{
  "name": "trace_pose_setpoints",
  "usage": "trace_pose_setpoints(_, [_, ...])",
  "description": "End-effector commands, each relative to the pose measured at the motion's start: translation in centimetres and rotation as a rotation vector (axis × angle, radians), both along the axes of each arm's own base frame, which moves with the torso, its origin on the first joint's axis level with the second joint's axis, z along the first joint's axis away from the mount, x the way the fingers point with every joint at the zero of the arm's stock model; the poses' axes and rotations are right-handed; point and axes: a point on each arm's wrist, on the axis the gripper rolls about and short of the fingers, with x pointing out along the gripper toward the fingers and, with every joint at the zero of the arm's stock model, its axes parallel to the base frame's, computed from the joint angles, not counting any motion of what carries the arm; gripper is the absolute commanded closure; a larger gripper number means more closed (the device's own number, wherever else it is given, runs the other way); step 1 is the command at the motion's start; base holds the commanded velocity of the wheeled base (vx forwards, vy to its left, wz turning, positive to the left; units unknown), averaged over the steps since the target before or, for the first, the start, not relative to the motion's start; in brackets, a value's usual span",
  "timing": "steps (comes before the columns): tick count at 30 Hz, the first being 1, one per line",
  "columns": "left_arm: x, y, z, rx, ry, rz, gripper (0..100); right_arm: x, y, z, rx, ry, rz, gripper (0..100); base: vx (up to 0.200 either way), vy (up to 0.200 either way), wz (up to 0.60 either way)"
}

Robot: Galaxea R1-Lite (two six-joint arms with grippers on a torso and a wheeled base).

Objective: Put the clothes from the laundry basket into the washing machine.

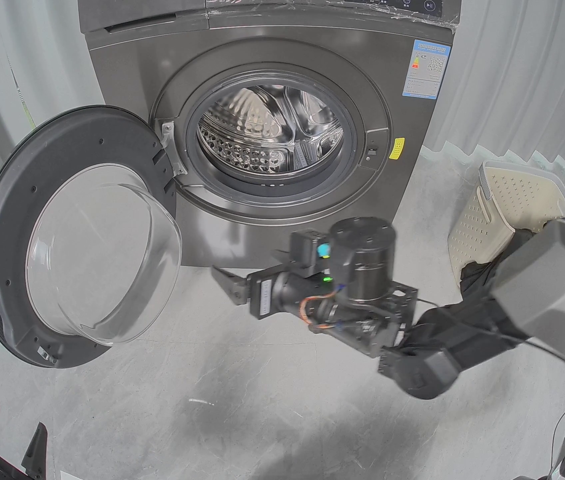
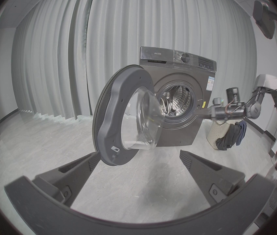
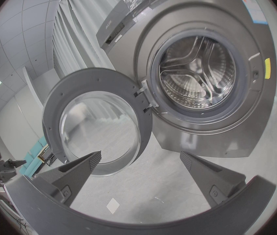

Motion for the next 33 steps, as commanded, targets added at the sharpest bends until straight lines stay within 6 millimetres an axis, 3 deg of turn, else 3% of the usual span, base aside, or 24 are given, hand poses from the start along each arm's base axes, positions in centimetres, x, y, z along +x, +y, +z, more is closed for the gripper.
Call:
trace_pose_setpoints(1, [0.0, 0.0, -0.4, -0.001, 0.004, 0.0, 0, -11.0, -20.5, 7.1, 0.056, -0.152, -0.267, 0, 0.0, 0.0, 0.0])
trace_pose_setpoints(5, [0.0, 0.0, -0.4, -0.001, 0.006, -0.001, 0, -14.8, -25.1, 5.7, 0.042, -0.173, -0.385, 0, 0.0, 0.0, 0.0])
trace_pose_setpoints(12, [0.0, 0.0, -0.4, -0.001, 0.004, 0.0, 0, -19.6, -28.8, 2.5, -0.026, -0.212, -0.533, 0, 0.0, 0.0, 0.0])
trace_pose_setpoints(19, [0.0, 0.0, -0.4, -0.001, 0.004, 0.0, 0, -23.8, -30.6, 1.6, 0.005, -0.279, -0.623, 0, 0.0, 0.0, 0.0])
trace_pose_setpoints(25, [0.0, 0.0, -0.4, -0.001, 0.004, 0.0, 0, -28.5, -31.1, -1.8, -0.027, -0.266, -0.62, 0, 0.0, 0.0, 0.0])
trace_pose_setpoints(33, [0.0, 0.0, -0.4, 0.001, 0.003, 0.0, 0, -30.6, -31.0, -5.7, -0.074, -0.178, -0.626, 0, 0.0, 0.0, 0.0])
